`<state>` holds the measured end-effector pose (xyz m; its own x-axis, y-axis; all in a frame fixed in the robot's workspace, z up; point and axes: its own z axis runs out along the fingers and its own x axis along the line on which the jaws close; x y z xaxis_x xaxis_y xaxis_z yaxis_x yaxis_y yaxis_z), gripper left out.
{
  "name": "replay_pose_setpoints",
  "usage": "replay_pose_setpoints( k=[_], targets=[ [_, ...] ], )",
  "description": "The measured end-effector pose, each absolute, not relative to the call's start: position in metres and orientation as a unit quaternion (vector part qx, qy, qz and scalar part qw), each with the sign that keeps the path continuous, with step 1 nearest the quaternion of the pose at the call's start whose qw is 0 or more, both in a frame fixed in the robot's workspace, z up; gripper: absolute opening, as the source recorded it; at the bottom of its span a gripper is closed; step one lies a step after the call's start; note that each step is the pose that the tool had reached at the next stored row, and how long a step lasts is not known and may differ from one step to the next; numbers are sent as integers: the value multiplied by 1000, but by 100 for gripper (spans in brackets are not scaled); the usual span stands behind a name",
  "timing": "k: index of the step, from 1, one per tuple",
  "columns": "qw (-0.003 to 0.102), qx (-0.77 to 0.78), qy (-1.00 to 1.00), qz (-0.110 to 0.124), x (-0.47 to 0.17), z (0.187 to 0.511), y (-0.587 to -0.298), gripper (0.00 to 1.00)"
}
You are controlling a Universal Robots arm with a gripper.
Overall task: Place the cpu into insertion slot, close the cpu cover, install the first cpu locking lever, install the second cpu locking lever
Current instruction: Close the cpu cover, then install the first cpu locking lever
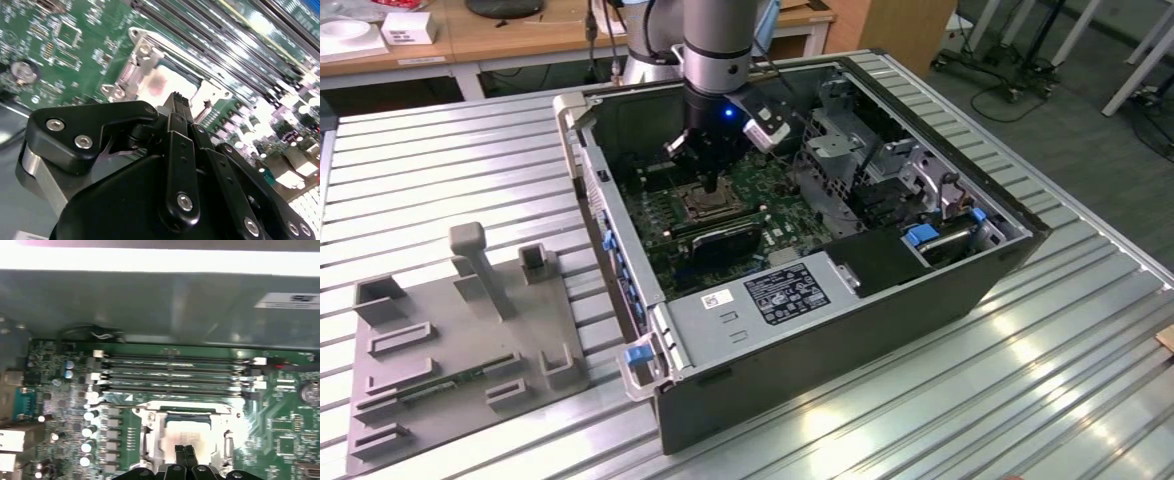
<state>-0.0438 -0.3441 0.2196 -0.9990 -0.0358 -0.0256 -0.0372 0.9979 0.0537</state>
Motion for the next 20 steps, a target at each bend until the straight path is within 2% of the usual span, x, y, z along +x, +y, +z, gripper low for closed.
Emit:
replay_pose_setpoints(
  k=[20],
  targets=[
    [12, -18, 999, 27, -44, 222, -344, 11]
  ],
)
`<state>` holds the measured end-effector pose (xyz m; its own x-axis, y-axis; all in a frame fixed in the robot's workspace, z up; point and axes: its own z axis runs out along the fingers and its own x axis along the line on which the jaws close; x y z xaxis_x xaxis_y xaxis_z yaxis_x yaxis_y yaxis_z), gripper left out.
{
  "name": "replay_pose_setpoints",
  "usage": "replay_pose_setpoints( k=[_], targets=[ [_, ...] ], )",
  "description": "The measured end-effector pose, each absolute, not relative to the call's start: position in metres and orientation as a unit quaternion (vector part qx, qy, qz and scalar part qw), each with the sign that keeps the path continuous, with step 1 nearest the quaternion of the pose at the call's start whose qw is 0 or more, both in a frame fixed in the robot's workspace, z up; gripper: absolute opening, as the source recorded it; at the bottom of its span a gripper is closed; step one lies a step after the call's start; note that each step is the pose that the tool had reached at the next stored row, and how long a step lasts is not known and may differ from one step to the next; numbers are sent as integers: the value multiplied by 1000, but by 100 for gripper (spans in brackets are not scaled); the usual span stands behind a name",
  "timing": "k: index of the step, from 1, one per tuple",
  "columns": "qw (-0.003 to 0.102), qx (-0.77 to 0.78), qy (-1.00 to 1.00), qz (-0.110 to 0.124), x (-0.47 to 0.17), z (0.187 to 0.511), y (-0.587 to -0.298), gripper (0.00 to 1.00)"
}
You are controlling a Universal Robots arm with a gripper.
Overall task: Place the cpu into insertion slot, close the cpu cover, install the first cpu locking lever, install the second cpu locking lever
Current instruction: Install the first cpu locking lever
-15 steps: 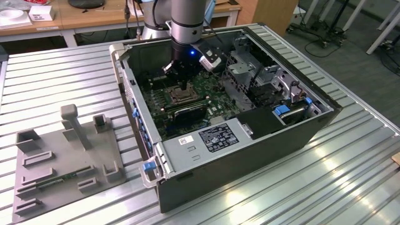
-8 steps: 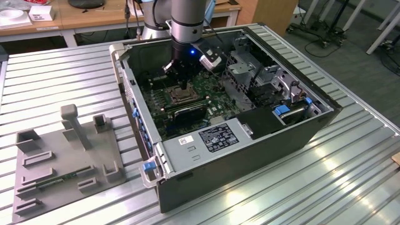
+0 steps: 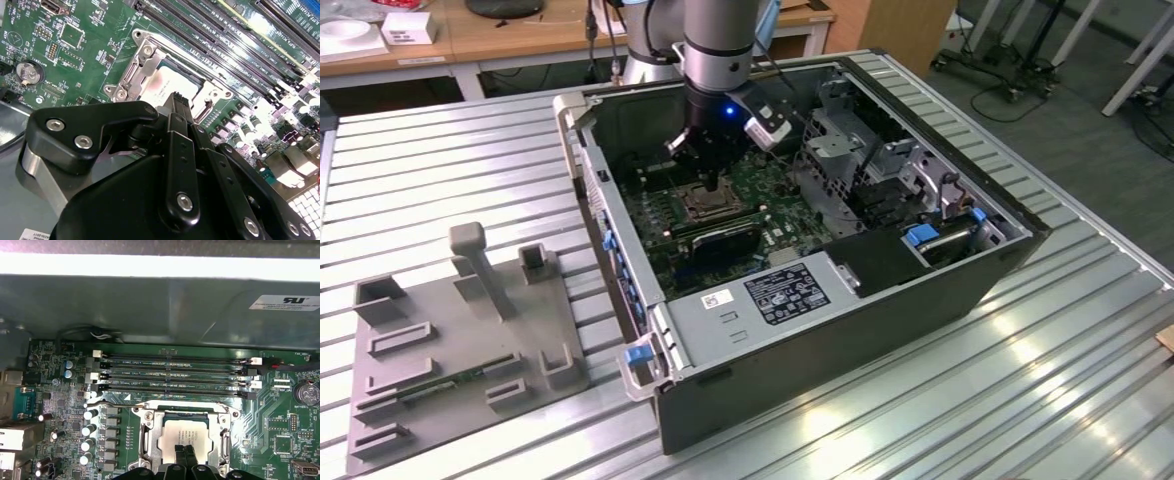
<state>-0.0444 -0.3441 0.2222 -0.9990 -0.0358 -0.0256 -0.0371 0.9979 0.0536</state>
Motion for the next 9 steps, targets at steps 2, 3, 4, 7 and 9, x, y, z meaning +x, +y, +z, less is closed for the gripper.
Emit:
replay_pose_setpoints(
  k=[2, 3, 4, 7, 9],
  targets=[
    [12, -18, 999, 27, -45, 222, -344, 11],
    [12, -18, 999, 27, -45, 222, -344, 11],
    [12, -18, 999, 27, -46, 222, -344, 11],
    [12, -18, 999, 27, -50, 222, -344, 11],
    [13, -18, 999, 27, -54, 222, -344, 11]
  ],
)
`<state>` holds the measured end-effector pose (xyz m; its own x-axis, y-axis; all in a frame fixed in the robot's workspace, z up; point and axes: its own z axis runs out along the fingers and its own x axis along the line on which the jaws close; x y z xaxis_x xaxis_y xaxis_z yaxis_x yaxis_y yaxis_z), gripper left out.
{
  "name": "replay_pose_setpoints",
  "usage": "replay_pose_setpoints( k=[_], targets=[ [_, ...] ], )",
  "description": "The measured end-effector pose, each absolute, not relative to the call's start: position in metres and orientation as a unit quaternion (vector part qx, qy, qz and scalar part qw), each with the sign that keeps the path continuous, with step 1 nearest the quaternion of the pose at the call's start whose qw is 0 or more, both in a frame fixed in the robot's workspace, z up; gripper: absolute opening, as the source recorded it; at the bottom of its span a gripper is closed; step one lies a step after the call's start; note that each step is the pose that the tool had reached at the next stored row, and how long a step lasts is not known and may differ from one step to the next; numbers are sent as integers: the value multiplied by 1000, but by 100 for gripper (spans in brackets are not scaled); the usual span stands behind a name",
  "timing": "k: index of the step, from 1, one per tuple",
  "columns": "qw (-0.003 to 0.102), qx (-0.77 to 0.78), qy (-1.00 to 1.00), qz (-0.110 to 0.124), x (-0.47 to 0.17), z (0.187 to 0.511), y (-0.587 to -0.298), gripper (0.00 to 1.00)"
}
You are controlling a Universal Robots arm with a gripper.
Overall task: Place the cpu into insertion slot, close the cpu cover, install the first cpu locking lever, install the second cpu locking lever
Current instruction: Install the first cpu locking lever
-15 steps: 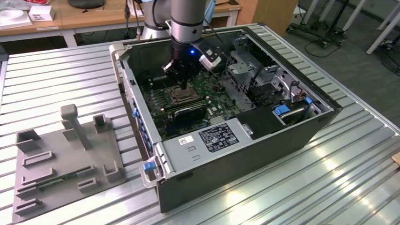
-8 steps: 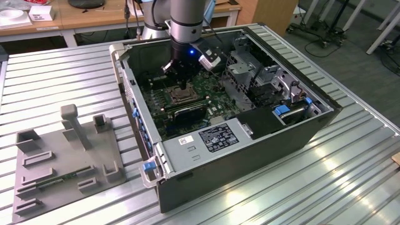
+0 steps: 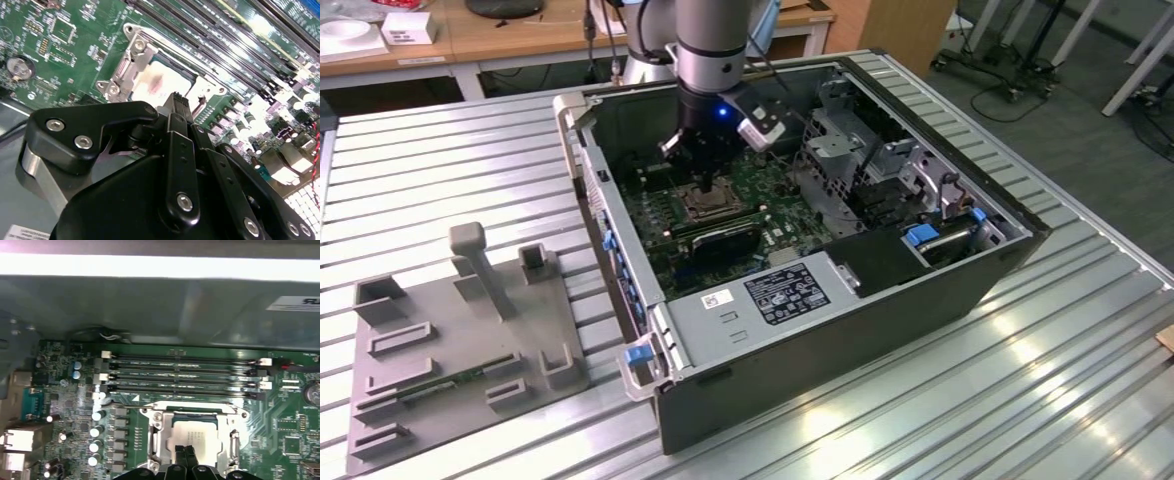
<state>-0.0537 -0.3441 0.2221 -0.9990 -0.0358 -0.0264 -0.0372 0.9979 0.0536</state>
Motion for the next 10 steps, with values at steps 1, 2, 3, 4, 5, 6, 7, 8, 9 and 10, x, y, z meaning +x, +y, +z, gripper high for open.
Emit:
replay_pose_setpoints(
  k=[1, 2, 3, 4, 5, 6, 7, 8, 9, 10],
  targets=[
    [13, -18, 999, 27, -55, 222, -344, 11],
    [13, -18, 999, 27, -56, 222, -344, 11],
    [13, -18, 999, 27, -57, 222, -344, 11],
    [13, -18, 999, 27, -57, 222, -344, 11],
    [13, -18, 999, 27, -57, 222, -344, 11],
    [13, -18, 999, 27, -57, 222, -344, 11],
    [13, -18, 999, 27, -57, 222, -344, 11],
    [13, -18, 999, 27, -57, 222, -344, 11],
    [13, -18, 999, 27, -57, 223, -344, 11],
    [13, -18, 999, 27, -57, 224, -344, 11]
  ],
)
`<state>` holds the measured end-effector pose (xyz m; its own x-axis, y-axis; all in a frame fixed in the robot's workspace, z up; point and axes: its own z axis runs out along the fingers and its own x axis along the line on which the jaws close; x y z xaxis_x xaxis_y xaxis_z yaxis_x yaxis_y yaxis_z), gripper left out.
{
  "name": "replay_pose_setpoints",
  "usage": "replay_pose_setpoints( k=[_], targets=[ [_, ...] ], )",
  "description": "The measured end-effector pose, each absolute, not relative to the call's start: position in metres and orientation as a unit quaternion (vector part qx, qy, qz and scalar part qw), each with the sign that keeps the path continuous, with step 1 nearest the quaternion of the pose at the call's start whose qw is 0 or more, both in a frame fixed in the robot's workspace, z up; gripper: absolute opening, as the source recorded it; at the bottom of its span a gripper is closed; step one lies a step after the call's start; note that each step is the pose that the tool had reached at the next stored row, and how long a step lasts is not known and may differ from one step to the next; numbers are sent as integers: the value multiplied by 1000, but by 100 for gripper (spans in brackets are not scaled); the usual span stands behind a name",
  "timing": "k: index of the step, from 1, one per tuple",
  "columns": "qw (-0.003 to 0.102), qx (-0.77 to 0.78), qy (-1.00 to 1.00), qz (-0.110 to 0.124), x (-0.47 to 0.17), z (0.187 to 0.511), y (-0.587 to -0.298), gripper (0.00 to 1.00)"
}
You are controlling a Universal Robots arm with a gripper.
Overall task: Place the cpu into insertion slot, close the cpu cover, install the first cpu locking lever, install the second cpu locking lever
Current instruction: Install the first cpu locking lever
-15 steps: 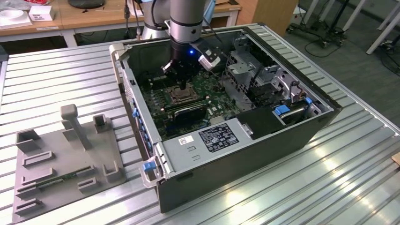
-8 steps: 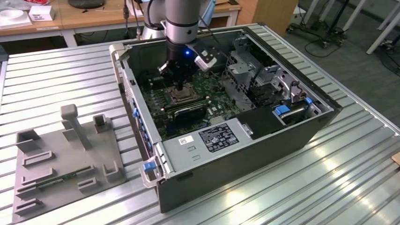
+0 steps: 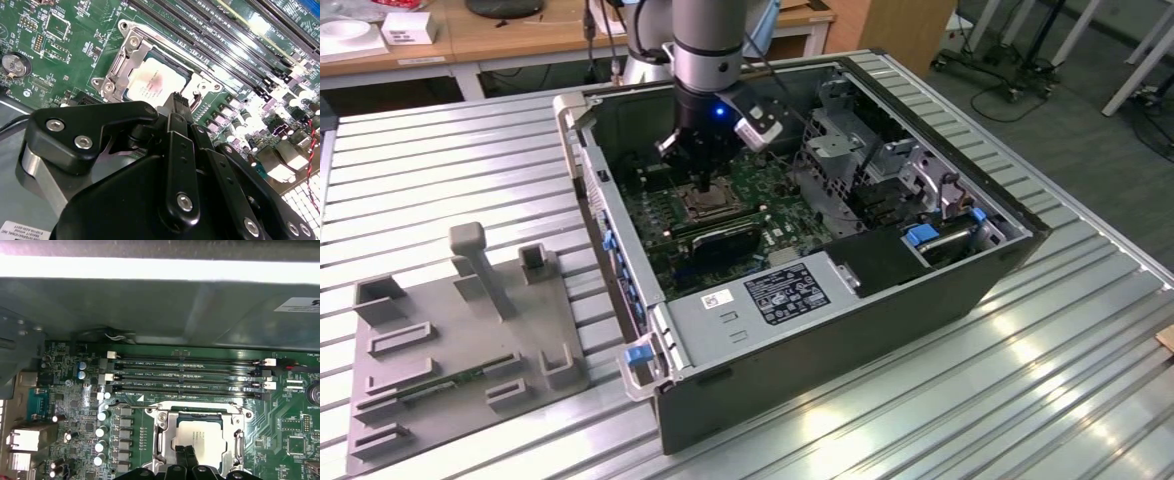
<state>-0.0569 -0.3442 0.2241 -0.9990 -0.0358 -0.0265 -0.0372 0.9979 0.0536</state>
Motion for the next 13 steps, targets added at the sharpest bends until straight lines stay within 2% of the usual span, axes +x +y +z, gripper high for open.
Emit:
replay_pose_setpoints(
  k=[13],
  targets=[
    [13, -18, 999, 27, -61, 234, -344, 11]
  ],
)
